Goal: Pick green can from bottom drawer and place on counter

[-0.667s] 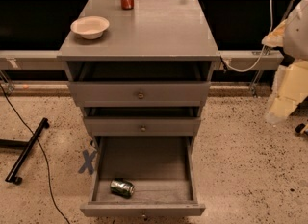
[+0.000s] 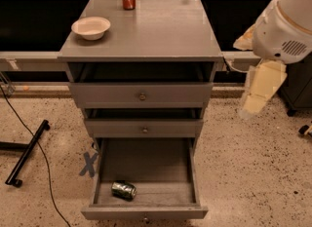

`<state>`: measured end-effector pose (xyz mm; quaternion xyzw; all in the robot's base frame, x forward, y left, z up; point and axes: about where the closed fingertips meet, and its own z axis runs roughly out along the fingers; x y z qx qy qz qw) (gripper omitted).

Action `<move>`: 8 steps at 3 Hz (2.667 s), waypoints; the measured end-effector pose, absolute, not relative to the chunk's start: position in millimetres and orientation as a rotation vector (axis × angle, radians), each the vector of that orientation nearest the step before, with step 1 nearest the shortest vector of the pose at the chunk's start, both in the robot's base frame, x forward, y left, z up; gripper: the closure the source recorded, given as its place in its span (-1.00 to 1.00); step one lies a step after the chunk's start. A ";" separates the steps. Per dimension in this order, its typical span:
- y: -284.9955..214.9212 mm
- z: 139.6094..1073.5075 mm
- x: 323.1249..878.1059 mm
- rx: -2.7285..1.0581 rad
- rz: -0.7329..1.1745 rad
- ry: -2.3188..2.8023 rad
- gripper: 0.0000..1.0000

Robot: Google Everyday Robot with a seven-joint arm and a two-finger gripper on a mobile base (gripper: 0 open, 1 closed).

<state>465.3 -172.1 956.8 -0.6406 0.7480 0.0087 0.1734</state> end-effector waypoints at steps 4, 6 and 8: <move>-30.7 870.8 523.5 -2.022 0.118 1.946 -1.00; 30.0 735.4 556.6 -1.983 0.362 1.878 -1.00; 74.2 618.8 580.5 -1.884 0.444 1.926 -1.00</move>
Offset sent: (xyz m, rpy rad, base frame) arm 0.0259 0.0646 -0.0277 0.0048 0.0037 0.0923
